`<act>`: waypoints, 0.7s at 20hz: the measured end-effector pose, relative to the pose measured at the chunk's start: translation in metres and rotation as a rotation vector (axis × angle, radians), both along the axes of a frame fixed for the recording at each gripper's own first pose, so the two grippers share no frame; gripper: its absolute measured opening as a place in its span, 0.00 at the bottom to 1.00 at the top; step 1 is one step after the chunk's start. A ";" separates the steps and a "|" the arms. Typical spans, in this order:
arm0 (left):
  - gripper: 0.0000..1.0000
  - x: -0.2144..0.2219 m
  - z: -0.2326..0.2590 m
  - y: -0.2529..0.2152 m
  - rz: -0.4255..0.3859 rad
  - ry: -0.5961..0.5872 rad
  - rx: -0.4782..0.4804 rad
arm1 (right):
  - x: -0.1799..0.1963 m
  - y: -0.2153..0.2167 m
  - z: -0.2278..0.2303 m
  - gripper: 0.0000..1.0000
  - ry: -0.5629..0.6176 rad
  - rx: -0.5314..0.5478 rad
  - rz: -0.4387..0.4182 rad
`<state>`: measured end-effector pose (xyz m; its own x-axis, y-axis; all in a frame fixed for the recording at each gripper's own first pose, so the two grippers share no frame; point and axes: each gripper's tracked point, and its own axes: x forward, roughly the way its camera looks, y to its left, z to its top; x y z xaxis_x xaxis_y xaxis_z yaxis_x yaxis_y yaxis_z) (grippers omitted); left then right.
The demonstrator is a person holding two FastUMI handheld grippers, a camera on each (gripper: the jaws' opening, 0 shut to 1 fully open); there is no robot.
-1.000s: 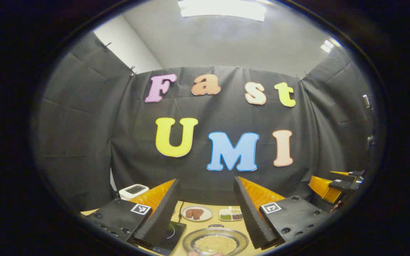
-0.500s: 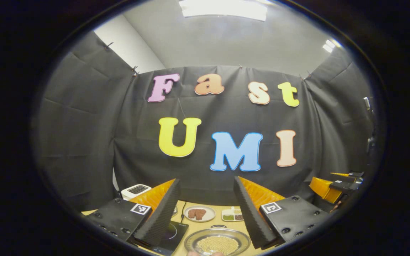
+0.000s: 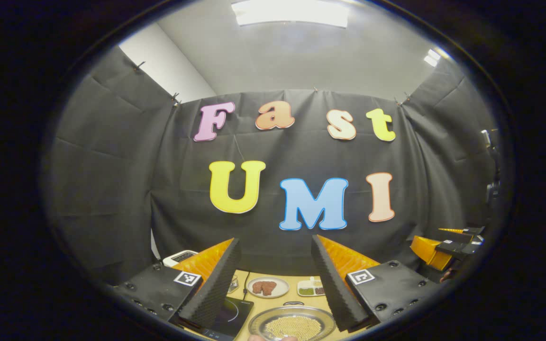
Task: First push the handle of the pot to place it horizontally, then grasp the pot with both hands and set it on the induction cooktop.
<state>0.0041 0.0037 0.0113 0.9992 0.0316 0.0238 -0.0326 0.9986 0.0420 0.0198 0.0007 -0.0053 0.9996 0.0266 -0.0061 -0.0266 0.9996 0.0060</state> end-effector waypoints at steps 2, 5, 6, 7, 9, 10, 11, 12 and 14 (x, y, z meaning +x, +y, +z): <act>0.96 0.001 -0.006 0.001 0.002 0.005 -0.007 | 0.001 0.004 -0.003 0.97 0.003 -0.005 0.014; 0.98 0.001 -0.013 0.012 0.010 0.013 0.012 | 0.000 0.015 -0.018 0.97 0.032 -0.009 0.062; 0.98 0.003 -0.016 0.015 0.007 0.019 0.012 | -0.002 0.020 -0.027 0.97 0.056 -0.008 0.072; 0.98 0.005 -0.021 0.018 0.000 0.031 0.009 | -0.003 0.025 -0.036 0.97 0.078 -0.009 0.083; 0.96 0.010 -0.027 0.030 -0.016 0.033 0.010 | -0.006 0.038 -0.053 0.97 0.118 -0.017 0.097; 0.96 0.014 -0.030 0.037 -0.025 0.037 0.014 | -0.005 0.045 -0.064 0.97 0.151 -0.019 0.096; 0.96 0.018 -0.033 0.044 -0.033 0.040 0.016 | -0.010 0.053 -0.078 0.93 0.186 -0.019 0.100; 0.97 0.021 -0.036 0.050 -0.046 0.044 0.013 | -0.011 0.061 -0.093 0.81 0.229 -0.022 0.093; 0.97 0.026 -0.044 0.060 -0.071 0.059 -0.010 | -0.019 0.074 -0.122 0.67 0.322 -0.017 0.079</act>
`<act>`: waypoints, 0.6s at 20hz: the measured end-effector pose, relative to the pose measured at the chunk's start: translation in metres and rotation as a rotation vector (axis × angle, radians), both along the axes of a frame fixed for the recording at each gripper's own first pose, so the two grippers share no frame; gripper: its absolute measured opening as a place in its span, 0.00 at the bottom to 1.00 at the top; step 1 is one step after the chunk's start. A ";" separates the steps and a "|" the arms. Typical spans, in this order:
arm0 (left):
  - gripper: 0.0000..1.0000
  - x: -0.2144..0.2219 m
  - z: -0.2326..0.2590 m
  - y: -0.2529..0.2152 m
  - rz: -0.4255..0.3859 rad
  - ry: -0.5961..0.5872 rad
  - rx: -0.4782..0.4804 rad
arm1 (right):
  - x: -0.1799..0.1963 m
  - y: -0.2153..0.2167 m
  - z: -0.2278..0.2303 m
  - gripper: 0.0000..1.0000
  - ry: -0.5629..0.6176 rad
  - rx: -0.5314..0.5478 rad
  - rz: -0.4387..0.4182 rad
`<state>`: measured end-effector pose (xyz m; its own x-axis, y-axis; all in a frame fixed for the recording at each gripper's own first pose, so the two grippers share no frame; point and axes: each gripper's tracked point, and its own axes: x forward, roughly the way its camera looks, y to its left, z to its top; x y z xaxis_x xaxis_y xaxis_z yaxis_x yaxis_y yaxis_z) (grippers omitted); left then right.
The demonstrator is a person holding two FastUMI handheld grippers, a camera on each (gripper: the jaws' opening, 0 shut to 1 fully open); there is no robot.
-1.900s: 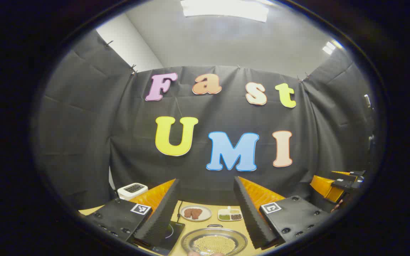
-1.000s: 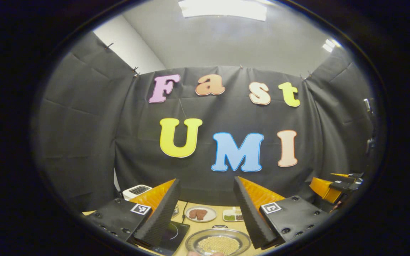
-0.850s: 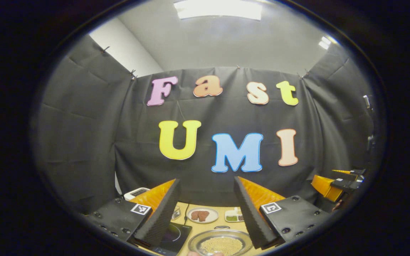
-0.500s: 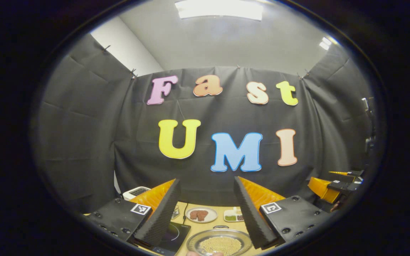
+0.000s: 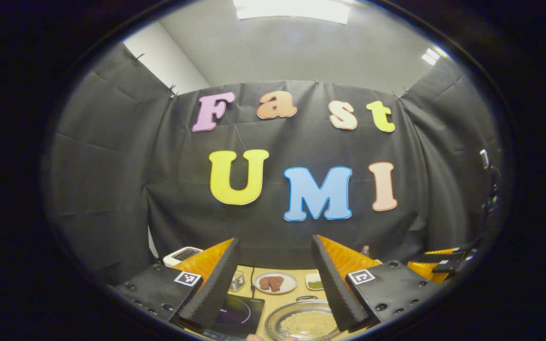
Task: First push the handle of the pot to place it horizontally, then grasp the pot with both hands and set it on the induction cooktop.
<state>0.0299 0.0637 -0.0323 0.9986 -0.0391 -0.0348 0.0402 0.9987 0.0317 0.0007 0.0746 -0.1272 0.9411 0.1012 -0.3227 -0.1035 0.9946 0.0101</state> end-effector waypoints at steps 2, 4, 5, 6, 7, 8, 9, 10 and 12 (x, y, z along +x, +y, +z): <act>0.99 0.006 -0.008 0.016 -0.013 0.009 -0.012 | -0.001 0.011 -0.029 0.56 0.071 -0.014 -0.034; 0.96 0.011 -0.019 0.033 -0.016 0.023 -0.012 | -0.008 0.030 -0.050 0.19 0.150 0.001 -0.020; 0.95 0.012 -0.023 0.038 -0.022 0.026 -0.016 | -0.012 0.042 -0.065 0.23 0.188 0.006 -0.001; 0.99 0.013 -0.025 0.044 -0.027 0.030 -0.019 | -0.010 0.047 -0.087 0.24 0.225 -0.001 -0.003; 0.95 0.015 -0.029 0.050 -0.034 0.039 -0.019 | -0.021 0.058 -0.090 0.09 0.266 0.008 0.022; 0.95 0.015 -0.032 0.056 -0.037 0.046 -0.016 | -0.024 0.068 -0.100 0.08 0.300 0.017 0.040; 0.96 0.016 -0.035 0.063 -0.037 0.046 -0.015 | -0.032 0.071 -0.114 0.10 0.343 0.007 0.033; 0.96 0.017 -0.037 0.068 -0.040 0.048 -0.017 | -0.038 0.079 -0.115 0.04 0.378 0.025 0.052; 0.99 0.017 -0.046 0.078 -0.043 0.065 -0.017 | -0.048 0.097 -0.143 0.02 0.469 0.045 0.080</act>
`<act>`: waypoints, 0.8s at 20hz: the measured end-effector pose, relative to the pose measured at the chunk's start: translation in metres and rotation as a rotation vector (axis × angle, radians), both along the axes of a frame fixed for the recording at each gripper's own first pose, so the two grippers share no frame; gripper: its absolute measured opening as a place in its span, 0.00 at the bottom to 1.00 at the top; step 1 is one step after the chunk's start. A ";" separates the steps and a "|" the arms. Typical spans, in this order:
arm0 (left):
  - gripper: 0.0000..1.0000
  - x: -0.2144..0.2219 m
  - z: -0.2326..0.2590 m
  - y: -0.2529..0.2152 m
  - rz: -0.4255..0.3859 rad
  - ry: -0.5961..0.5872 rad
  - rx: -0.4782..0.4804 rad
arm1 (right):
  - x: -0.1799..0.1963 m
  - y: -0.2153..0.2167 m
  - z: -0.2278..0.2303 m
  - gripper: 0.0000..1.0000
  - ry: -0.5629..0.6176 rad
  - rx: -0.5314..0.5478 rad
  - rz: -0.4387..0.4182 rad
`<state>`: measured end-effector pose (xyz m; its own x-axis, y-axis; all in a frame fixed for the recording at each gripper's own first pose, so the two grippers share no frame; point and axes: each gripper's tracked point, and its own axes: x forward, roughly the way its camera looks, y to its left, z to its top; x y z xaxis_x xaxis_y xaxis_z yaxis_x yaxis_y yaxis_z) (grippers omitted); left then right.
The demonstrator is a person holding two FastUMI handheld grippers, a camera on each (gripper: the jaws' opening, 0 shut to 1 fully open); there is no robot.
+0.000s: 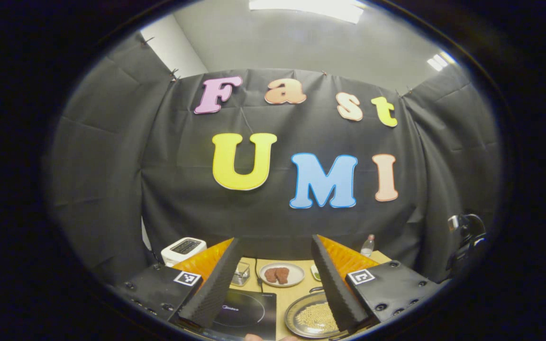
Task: First push the handle of the pot to place it horizontally, then grasp the pot with both hands and set it on the induction cooktop.
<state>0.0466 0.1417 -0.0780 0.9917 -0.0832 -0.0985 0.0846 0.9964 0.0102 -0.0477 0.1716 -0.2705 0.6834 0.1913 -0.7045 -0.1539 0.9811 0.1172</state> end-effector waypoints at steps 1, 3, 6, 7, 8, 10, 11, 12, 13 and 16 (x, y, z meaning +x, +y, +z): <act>0.97 0.001 -0.003 0.005 0.000 0.004 0.001 | -0.005 0.009 -0.013 0.02 0.049 0.024 0.007; 0.96 0.001 -0.008 0.013 -0.002 0.012 0.000 | -0.015 0.025 -0.036 0.02 0.136 0.058 0.017; 0.95 0.001 -0.012 0.028 0.011 0.021 -0.011 | -0.024 0.044 -0.060 0.02 0.234 0.087 0.039; 0.98 0.001 -0.016 0.032 0.010 0.028 -0.018 | -0.028 0.050 -0.069 0.02 0.259 0.093 0.043; 0.98 0.001 -0.018 0.038 0.016 0.037 -0.017 | -0.030 0.055 -0.075 0.02 0.284 0.091 0.051; 0.96 0.003 -0.018 0.051 0.030 0.029 -0.022 | -0.034 0.062 -0.087 0.02 0.318 0.091 0.056; 0.98 0.004 -0.020 0.053 0.029 0.033 -0.030 | -0.037 0.066 -0.094 0.02 0.338 0.090 0.058; 0.98 0.004 -0.022 0.056 0.027 0.043 -0.032 | -0.039 0.068 -0.100 0.02 0.355 0.084 0.060; 0.96 0.005 -0.024 0.061 0.031 0.048 -0.030 | -0.042 0.070 -0.107 0.02 0.375 0.081 0.060; 0.96 0.004 -0.027 0.071 0.034 0.055 -0.030 | -0.037 0.071 -0.130 0.02 0.411 0.080 0.015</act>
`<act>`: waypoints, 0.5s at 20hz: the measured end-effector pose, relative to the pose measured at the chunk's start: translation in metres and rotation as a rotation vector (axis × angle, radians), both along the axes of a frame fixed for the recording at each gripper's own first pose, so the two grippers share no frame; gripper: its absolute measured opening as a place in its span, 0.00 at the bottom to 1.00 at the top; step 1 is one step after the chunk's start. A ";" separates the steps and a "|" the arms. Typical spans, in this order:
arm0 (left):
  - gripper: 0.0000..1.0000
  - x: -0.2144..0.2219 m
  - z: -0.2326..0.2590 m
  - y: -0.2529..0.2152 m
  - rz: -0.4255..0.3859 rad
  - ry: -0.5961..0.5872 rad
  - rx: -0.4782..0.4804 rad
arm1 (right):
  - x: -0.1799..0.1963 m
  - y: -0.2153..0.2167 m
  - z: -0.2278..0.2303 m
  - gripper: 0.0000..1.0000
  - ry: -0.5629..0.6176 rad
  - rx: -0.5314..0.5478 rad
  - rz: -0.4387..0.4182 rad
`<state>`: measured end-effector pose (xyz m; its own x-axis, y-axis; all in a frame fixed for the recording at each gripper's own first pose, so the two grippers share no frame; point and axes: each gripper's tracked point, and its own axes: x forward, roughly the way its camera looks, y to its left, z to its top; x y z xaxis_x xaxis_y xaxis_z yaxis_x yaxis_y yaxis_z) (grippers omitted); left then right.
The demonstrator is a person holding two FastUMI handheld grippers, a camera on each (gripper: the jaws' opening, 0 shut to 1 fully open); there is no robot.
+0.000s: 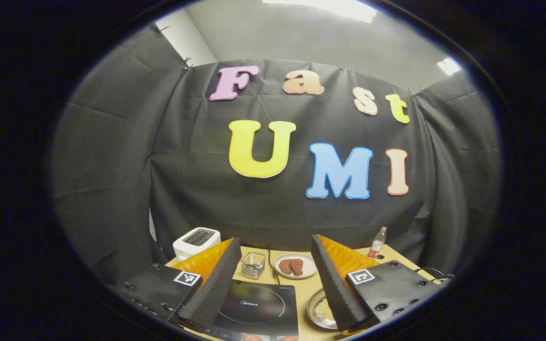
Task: First push the handle of the pot to place it horizontally, then grasp the pot with both hands and set it on the induction cooktop.
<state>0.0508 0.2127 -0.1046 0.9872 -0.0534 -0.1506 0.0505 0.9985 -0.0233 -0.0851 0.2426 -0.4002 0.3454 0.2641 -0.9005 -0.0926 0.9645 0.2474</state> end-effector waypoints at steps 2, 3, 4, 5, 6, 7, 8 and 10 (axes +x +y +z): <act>0.97 -0.004 -0.005 0.004 -0.006 0.016 0.000 | 0.001 0.001 -0.008 0.02 0.024 0.014 -0.038; 0.96 -0.004 -0.006 0.007 -0.009 0.019 0.006 | 0.002 -0.002 -0.013 0.02 0.026 0.012 -0.055; 0.96 -0.005 -0.005 0.009 -0.010 0.017 0.012 | 0.005 0.000 -0.016 0.02 0.033 0.028 -0.074; 0.96 -0.004 -0.005 0.011 -0.009 0.012 0.015 | 0.004 -0.001 -0.015 0.01 0.038 0.039 -0.091; 0.96 -0.004 -0.003 0.012 -0.008 0.011 0.012 | 0.005 -0.003 -0.015 0.01 0.038 0.042 -0.103; 0.96 -0.003 -0.006 0.012 -0.010 0.013 0.005 | 0.005 -0.003 -0.016 0.01 0.036 0.039 -0.109; 0.95 -0.003 -0.006 0.011 -0.014 0.016 0.001 | 0.006 -0.005 -0.016 0.01 0.035 0.036 -0.113; 0.98 -0.006 -0.007 0.008 -0.018 0.017 0.004 | 0.006 -0.007 -0.017 0.01 0.032 0.034 -0.120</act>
